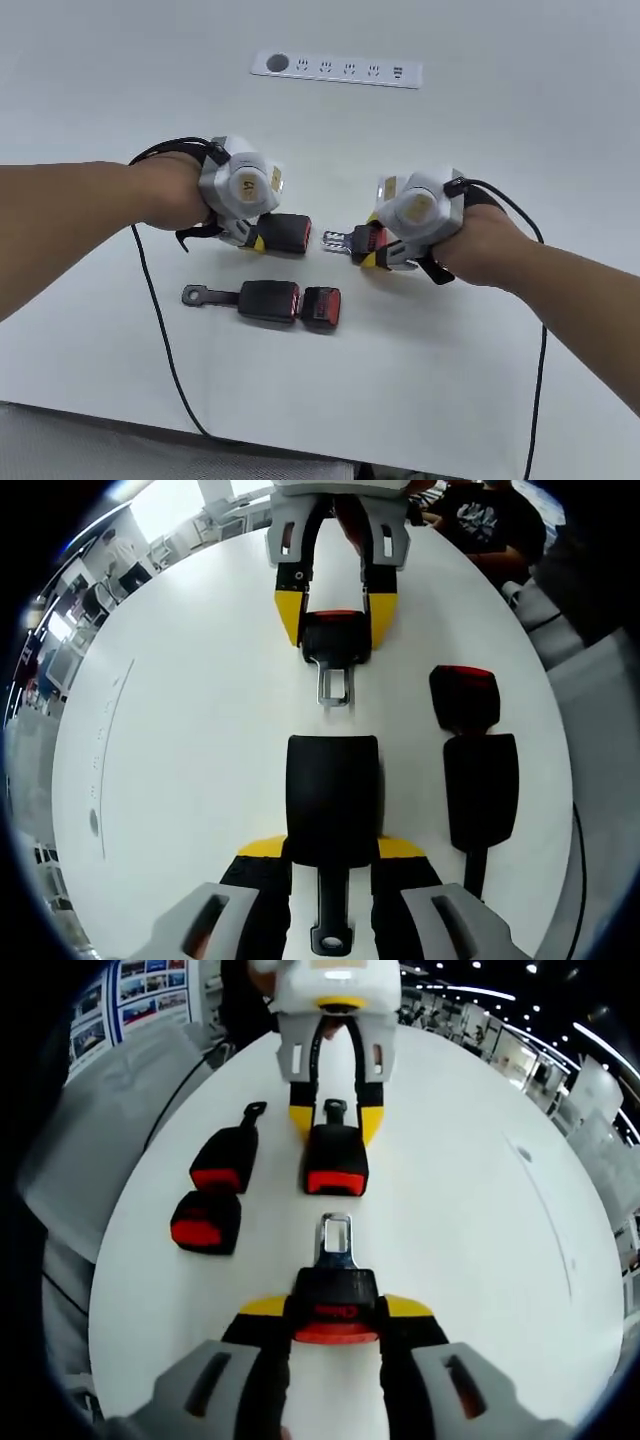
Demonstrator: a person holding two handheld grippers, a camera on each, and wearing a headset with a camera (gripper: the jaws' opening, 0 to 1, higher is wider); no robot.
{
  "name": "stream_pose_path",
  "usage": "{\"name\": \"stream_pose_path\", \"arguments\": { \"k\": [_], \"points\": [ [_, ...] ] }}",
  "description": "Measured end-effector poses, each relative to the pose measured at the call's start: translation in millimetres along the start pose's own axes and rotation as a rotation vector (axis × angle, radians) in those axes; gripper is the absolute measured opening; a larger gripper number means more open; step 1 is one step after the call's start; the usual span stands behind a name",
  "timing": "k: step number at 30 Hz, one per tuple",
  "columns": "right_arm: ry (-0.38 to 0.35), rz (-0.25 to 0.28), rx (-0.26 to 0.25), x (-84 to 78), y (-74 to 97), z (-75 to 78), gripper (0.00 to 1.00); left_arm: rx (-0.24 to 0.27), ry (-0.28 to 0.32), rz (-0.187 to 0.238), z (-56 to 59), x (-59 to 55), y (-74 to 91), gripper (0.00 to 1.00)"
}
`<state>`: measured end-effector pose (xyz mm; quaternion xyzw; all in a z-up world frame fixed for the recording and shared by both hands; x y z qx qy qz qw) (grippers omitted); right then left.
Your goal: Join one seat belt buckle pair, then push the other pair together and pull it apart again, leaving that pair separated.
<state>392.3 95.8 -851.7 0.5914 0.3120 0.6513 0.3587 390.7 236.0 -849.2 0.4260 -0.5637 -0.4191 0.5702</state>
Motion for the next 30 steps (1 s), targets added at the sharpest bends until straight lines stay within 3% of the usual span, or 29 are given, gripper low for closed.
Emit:
{"name": "stream_pose_path", "arguments": {
  "k": [6, 16, 26, 27, 29, 30],
  "points": [
    [-0.007, -0.037, -0.018, -27.5, 17.1, -0.9, 0.35, 0.005, 0.005, 0.001, -0.1, -0.1, 0.0, 0.3],
    [-0.062, -0.05, -0.013, -65.3, 44.8, -6.2, 0.36, 0.016, 0.019, -0.01, 0.2, -0.7, -0.2, 0.3],
    [-0.084, -0.075, -0.008, -83.9, 56.8, -6.3, 0.36, 0.03, 0.035, -0.012, 1.2, -1.0, 0.5, 0.31],
    [-0.094, -0.079, -0.01, -86.0, 57.8, -5.8, 0.38, 0.031, 0.036, -0.011, 1.2, -1.0, 0.5, 0.31],
    [-0.12, -0.088, -0.068, -89.2, 59.6, 4.7, 0.47, 0.031, 0.035, -0.011, 1.3, -1.0, 0.6, 0.31],
    [-0.121, -0.09, -0.054, -89.7, 59.5, 3.5, 0.49, 0.031, 0.03, -0.011, 1.3, -0.9, 0.6, 0.31]
  ]
}}
Point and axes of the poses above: the centre of the closed fingertips' face, and the gripper's own axes: y roughly backward along the fingers, z roughly to its right, x roughly out of its top, the point moved 1 cm from there along y, roughly backward along the fingers, and after that the axes turned 3 degrees about -x, right-handed, at the moved point
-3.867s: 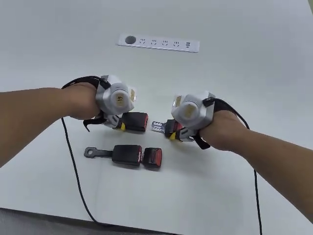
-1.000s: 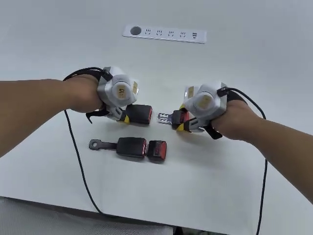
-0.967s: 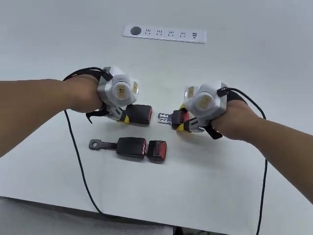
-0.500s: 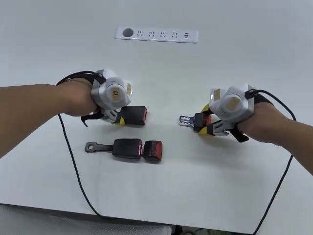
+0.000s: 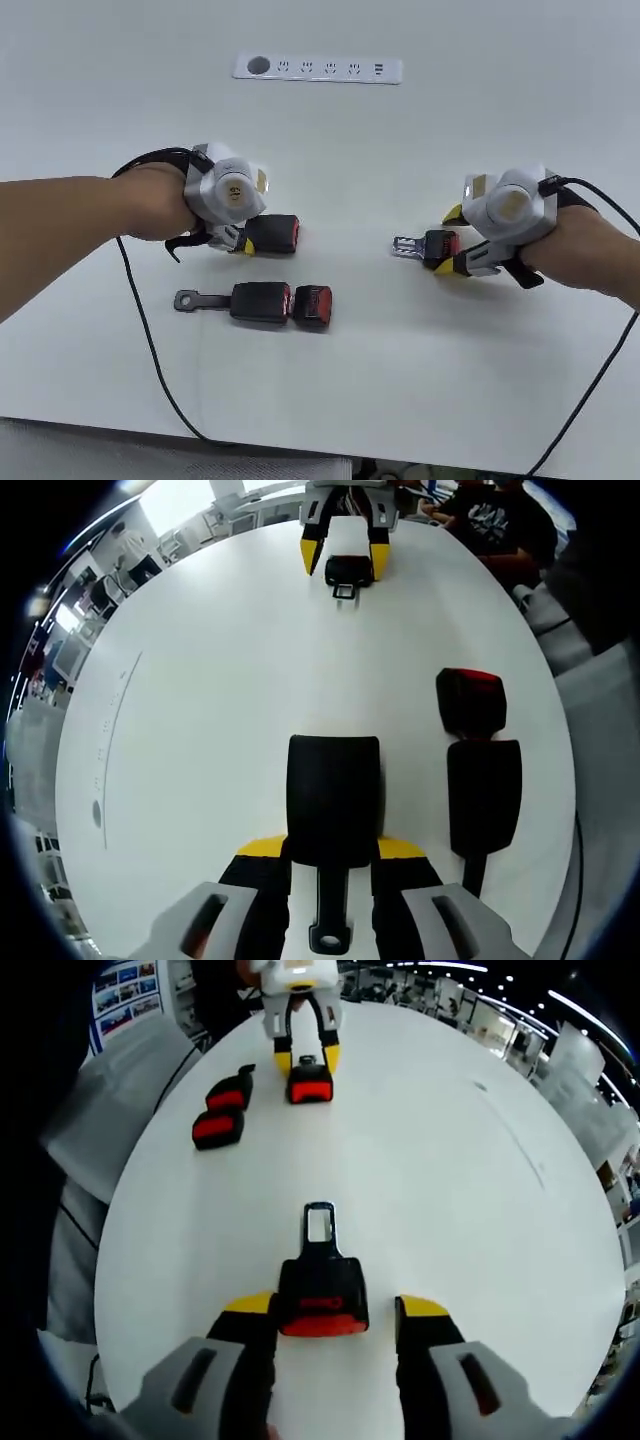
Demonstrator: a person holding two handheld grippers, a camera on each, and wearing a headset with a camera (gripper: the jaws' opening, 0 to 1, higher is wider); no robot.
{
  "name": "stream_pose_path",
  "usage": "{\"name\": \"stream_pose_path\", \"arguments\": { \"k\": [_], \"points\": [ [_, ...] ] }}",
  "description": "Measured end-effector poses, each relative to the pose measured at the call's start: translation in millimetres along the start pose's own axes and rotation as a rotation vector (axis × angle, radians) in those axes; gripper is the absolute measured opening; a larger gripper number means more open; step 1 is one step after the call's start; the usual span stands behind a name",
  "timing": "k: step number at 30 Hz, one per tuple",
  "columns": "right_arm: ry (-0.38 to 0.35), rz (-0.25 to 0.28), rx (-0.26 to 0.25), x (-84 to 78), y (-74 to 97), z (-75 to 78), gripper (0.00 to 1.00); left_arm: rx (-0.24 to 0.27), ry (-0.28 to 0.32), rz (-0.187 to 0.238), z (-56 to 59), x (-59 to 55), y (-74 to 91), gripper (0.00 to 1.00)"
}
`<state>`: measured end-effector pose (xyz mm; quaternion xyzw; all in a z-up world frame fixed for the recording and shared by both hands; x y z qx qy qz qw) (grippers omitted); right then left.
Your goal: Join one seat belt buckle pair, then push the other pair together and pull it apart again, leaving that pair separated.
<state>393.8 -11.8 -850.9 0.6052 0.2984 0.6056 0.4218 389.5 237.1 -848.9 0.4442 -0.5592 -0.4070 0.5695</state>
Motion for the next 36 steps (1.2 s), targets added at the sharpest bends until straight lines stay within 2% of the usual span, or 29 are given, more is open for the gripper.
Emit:
{"name": "stream_pose_path", "arguments": {
  "k": [2, 7, 9, 10, 12, 14, 16, 19, 21, 24, 28, 29, 30, 31, 33, 34, 36],
  "points": [
    [-0.005, -0.002, 0.03, -0.5, -0.2, -5.6, 0.46, 0.0, 0.001, 0.001, -0.2, -0.1, -0.1, 0.31],
    [0.016, -0.008, 0.015, 0.8, 0.6, -6.4, 0.45, 0.005, 0.021, 0.001, -0.5, -0.6, 0.3, 0.31],
    [-0.006, -0.006, 0.002, 0.1, 1.4, -6.0, 0.46, 0.018, 0.023, 0.003, 0.2, -0.3, 1.0, 0.31],
    [-0.051, 0.001, -0.004, -1.7, 1.8, -6.3, 0.46, 0.028, 0.017, 0.008, 0.0, -0.3, 1.7, 0.31],
    [-0.133, 0.018, -0.025, -6.3, 2.9, -4.0, 0.49, 0.038, 0.045, 0.012, 2.1, -3.3, 4.2, 0.33],
    [-0.174, 0.032, -0.064, -11.8, 5.7, -1.8, 0.53, 0.057, 0.121, 0.033, 3.4, -5.4, 8.3, 0.35],
    [-0.179, 0.024, -0.074, -17.3, 9.6, -3.8, 0.59, 0.081, 0.122, 0.032, 6.8, -11.3, 16.2, 0.37],
    [-0.182, 0.025, -0.096, -25.3, 19.0, -7.8, 0.62, 0.118, 0.153, 0.049, 11.2, -14.7, 27.5, 0.4],
    [-0.187, 0.047, -0.122, -21.7, 30.2, -15.4, 0.63, 0.153, 0.192, 0.068, 15.8, -18.4, 38.6, 0.42],
    [-0.177, 0.078, -0.159, -17.8, 42.2, -24.9, 0.64, 0.195, 0.259, 0.104, 30.9, -25.9, 55.9, 0.44],
    [-0.173, 0.13, -0.193, -6.2, 59.7, -42.6, 0.68, 0.234, 0.319, 0.121, 55.2, -40.5, 72.9, 0.51],
    [-0.182, 0.148, -0.201, -2.9, 64.6, -48.6, 0.7, 0.241, 0.378, 0.143, 64.6, -44.9, 79.0, 0.53],
    [-0.191, 0.156, -0.204, -1.0, 67.6, -53.1, 0.71, 0.248, 0.411, 0.159, 70.0, -47.2, 83.3, 0.55],
    [-0.202, 0.166, -0.214, 0.8, 71.7, -58.7, 0.73, 0.273, 0.459, 0.184, 76.2, -51.3, 90.6, 0.59],
    [-0.202, 0.176, -0.23, 3.7, 77.0, -65.2, 0.76, 0.297, 0.499, 0.204, 86.2, -57.1, 98.8, 0.64],
    [-0.202, 0.181, -0.235, 5.0, 80.6, -70.7, 0.77, 0.304, 0.52, 0.211, 95.1, -61.9, 104.0, 0.66],
    [-0.214, 0.195, -0.248, 7.8, 87.6, -78.2, 0.81, 0.313, 0.536, 0.209, 108.4, -71.1, 111.5, 0.68]
  ]
}}
Point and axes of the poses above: the centre of the closed fingertips' face, and the gripper's own axes: y roughly backward along the fingers, z roughly to its right, x roughly out of its top, the point moved 1 cm from there along y, roughly backward along the fingers, and after that the axes turned 3 degrees about -x, right-handed, at the moved point
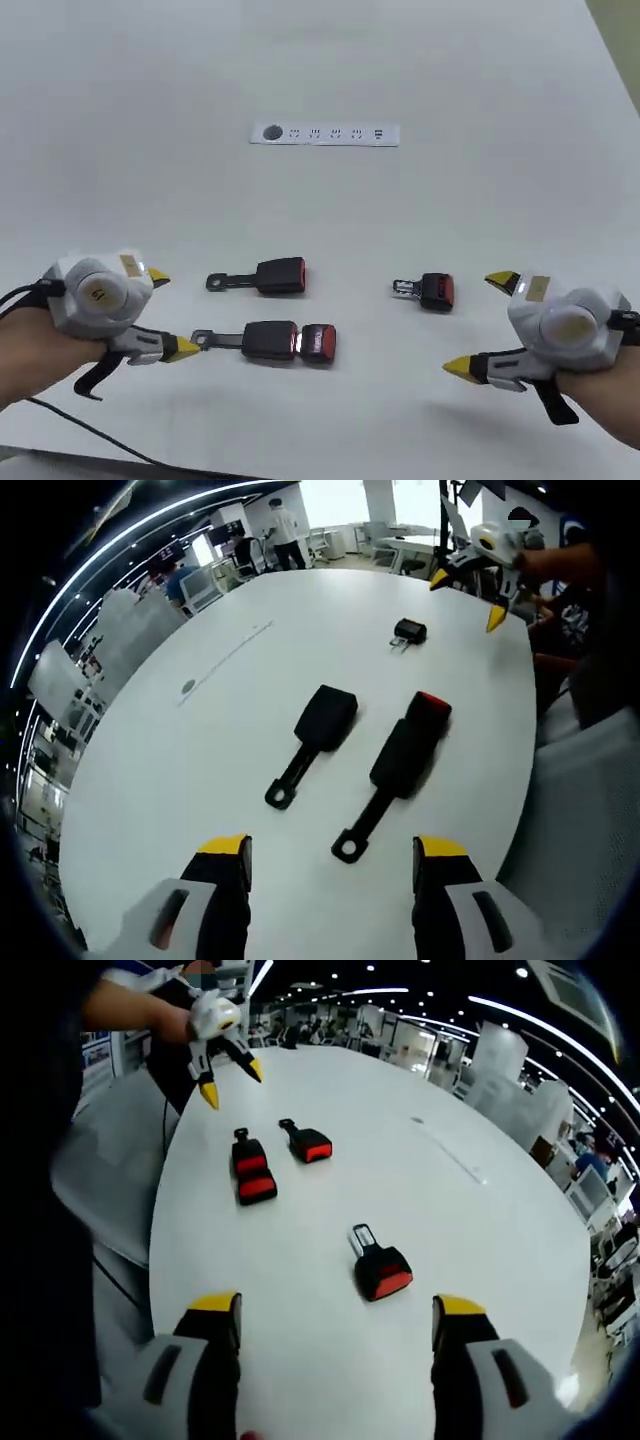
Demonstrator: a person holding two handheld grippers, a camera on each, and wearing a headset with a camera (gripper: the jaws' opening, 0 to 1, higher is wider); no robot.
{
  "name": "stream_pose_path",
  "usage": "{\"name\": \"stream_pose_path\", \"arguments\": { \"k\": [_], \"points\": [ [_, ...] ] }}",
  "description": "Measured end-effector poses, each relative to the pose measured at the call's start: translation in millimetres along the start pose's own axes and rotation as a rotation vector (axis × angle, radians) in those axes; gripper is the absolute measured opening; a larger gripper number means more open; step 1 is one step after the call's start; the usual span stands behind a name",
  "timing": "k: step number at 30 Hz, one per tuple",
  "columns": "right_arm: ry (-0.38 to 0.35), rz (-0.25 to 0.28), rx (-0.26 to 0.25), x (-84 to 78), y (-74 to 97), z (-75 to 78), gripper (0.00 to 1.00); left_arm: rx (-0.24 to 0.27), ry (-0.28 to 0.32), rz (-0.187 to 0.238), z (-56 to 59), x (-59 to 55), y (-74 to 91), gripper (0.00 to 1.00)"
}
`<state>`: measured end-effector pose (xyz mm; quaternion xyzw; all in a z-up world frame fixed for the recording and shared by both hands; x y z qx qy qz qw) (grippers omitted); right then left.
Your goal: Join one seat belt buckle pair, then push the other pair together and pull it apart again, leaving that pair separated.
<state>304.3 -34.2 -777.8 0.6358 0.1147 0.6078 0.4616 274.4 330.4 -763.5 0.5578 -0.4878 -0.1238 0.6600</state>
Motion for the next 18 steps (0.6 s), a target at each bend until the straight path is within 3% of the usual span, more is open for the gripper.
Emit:
{"name": "stream_pose_path", "arguments": {
  "k": [6, 8, 11, 15, 18],
  "points": [
    [-0.025, 0.019, -0.035, 2.8, 19.8, -10.4, 0.9, 0.012, 0.053, 0.019, 11.3, -24.1, 25.2, 0.82],
    [-0.039, 0.025, -0.039, 3.4, 24.6, -13.5, 0.92, 0.025, 0.092, 0.044, 13.4, -26.0, 31.8, 0.86],
    [-0.049, 0.033, -0.059, 4.9, 32.6, -16.5, 0.96, 0.038, 0.097, 0.063, 15.5, -27.9, 37.8, 0.91],
    [-0.066, 0.039, -0.087, 5.0, 39.6, -16.6, 1.0, 0.059, 0.129, 0.069, 13.0, -35.9, 40.1, 1.0],
    [-0.086, 0.04, -0.109, 3.4, 43.0, -14.2, 1.0, 0.073, 0.138, 0.073, 11.6, -36.8, 42.7, 1.0]
  ]
}}
Point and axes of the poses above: the centre of the closed fingertips' face, and the gripper's own axes: y roughly backward along the fingers, z roughly to its right, x roughly out of its top, the point moved 1 cm from there along y, roughly backward along the fingers, and after that the axes turned 3 degrees about -x, right-handed, at the moved point
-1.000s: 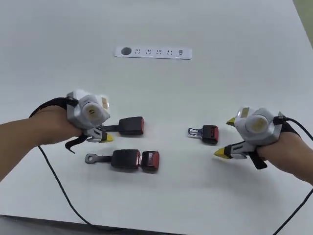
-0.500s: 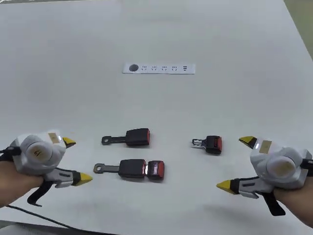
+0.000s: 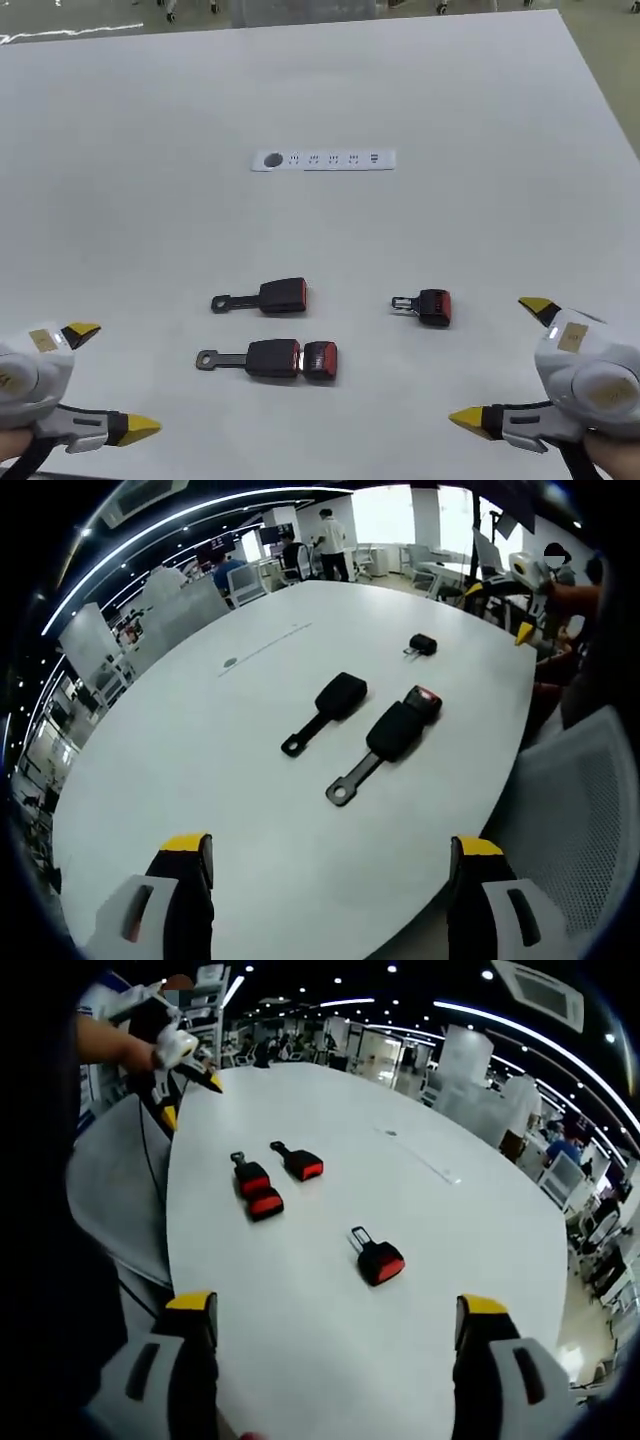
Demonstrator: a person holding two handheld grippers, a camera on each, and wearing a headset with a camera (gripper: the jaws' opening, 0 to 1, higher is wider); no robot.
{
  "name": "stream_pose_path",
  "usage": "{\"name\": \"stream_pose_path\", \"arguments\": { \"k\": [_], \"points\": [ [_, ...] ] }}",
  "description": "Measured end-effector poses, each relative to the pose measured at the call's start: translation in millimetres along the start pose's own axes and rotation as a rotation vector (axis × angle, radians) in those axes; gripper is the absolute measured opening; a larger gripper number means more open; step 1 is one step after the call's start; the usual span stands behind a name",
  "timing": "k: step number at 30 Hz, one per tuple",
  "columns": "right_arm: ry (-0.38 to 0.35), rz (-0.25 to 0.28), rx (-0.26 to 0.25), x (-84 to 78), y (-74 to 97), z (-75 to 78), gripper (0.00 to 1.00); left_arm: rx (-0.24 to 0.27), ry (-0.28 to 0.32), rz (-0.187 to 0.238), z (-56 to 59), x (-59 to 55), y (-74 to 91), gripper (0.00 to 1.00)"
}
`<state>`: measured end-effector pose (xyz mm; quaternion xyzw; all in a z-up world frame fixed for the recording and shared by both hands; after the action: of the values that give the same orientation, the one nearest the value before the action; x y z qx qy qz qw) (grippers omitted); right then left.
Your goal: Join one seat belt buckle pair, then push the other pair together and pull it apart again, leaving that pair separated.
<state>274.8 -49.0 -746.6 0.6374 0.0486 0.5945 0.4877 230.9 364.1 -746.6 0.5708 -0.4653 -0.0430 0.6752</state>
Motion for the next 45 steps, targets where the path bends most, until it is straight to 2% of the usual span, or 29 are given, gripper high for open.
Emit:
{"name": "stream_pose_path", "arguments": {
  "k": [3, 8, 12, 18, 27, 32, 45],
  "points": [
    [-0.012, 0.001, -0.01, 0.1, 2.9, 0.5, 1.0, 0.011, 0.003, 0.016, -0.7, 3.3, 2.1, 1.0],
    [-0.033, 0.011, -0.016, 0.8, 4.7, -0.9, 1.0, 0.019, -0.001, 0.019, 3.9, 7.6, 2.8, 1.0],
    [-0.062, 0.001, 0.01, -6.0, 0.7, -6.4, 1.0, 0.008, 0.002, 0.013, 10.6, 6.9, 2.2, 1.0],
    [-0.06, 0.006, 0.01, -6.6, 0.7, -7.2, 1.0, 0.015, -0.002, 0.011, 15.1, 7.9, 3.8, 1.0],
    [-0.037, 0.006, 0.027, -5.1, 1.2, -9.6, 1.0, 0.036, 0.005, 0.009, 13.3, 8.3, 5.8, 1.0],
    [-0.013, 0.019, 0.032, 2.3, 4.0, -13.5, 1.0, 0.038, 0.009, 0.008, 17.7, 8.7, 6.0, 1.0],
    [-0.018, 0.029, 0.028, 5.1, 2.8, -17.0, 1.0, 0.048, 0.011, 0.007, 19.0, 3.4, 11.6, 1.0]
  ]
}}
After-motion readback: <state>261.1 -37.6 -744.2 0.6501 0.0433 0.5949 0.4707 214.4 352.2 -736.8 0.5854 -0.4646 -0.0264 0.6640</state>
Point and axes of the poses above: the centre of the closed fingertips' face, and the gripper's own axes: y roughly backward along the fingers, z roughly to its right, x roughly out of its top, the point moved 1 cm from there along y, roughly backward along the fingers, and after that the axes turned 3 degrees about -x, right-handed, at the moved point
